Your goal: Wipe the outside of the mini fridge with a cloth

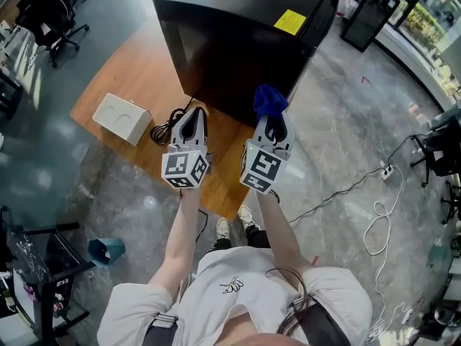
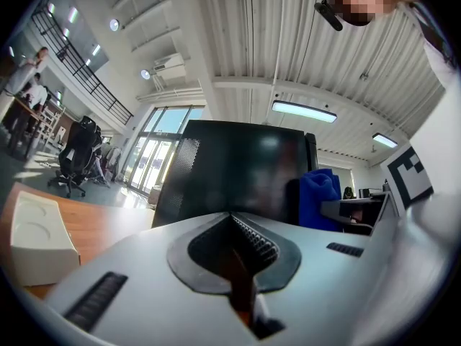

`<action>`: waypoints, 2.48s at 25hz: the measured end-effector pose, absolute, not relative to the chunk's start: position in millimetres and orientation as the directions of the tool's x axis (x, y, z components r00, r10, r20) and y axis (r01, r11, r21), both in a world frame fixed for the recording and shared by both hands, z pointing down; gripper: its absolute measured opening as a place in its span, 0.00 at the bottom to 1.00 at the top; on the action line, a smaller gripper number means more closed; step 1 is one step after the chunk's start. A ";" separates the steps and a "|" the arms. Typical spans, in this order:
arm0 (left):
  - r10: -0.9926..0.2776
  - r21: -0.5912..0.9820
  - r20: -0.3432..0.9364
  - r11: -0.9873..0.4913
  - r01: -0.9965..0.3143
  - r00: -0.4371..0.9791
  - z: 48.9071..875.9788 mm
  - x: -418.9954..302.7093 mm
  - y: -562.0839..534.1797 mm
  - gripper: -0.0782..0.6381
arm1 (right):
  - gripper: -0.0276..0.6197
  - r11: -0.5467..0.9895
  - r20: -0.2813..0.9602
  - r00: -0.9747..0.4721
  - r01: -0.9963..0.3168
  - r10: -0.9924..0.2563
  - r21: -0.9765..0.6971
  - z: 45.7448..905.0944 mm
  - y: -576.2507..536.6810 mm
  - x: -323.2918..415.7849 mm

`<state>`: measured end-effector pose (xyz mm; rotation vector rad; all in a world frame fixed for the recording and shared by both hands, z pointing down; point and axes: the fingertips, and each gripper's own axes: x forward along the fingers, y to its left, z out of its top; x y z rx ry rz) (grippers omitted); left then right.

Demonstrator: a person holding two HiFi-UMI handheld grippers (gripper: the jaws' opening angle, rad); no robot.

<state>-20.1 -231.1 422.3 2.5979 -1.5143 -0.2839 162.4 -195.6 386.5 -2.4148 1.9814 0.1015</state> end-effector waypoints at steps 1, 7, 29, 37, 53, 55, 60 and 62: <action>-0.877 0.194 -0.103 -0.480 -0.856 0.469 422.1 -25.7 -232.4 0.12 | 0.15 -0.166 -0.057 0.164 -0.986 -0.985 0.025 389.0 -200.8 150.1; -0.922 0.179 -0.100 -0.386 -0.905 0.374 427.4 -72.5 -246.5 0.12 | 0.15 0.020 -0.033 -0.020 -1.000 -0.999 0.014 404.5 -238.1 74.7; -0.964 0.167 -0.049 -0.264 -0.950 0.260 491.1 -184.1 -282.8 0.12 | 0.15 0.120 0.039 -0.117 -0.988 -0.992 0.099 492.0 -419.7 -88.9; -0.968 0.175 -0.034 -0.252 -0.952 0.249 499.4 -188.6 -276.7 0.12 | 0.15 0.077 0.050 -0.072 -0.991 -0.996 0.110 498.4 -418.9 -85.1; -0.942 0.184 -0.063 -0.335 -0.924 0.329 484.8 -135.4 -254.0 0.12 | 0.15 -0.072 0.030 0.076 -0.991 -0.997 0.116 482.5 -341.2 9.3; -0.938 0.188 -0.068 -0.346 -0.919 0.339 481.7 -124.4 -249.7 0.12 | 0.15 -0.077 0.027 0.081 -0.989 -0.996 0.128 481.1 -329.8 24.6; -0.923 0.190 -0.088 -0.385 -0.903 0.374 472.5 -100.6 -241.5 0.12 | 0.15 -0.138 0.025 0.143 -0.979 -0.989 0.152 480.9 -302.9 62.3; -0.919 0.192 -0.088 -0.394 -0.899 0.384 472.1 -94.3 -238.1 0.12 | 0.15 -0.161 0.024 0.166 -0.975 -0.986 0.154 482.3 -291.0 75.0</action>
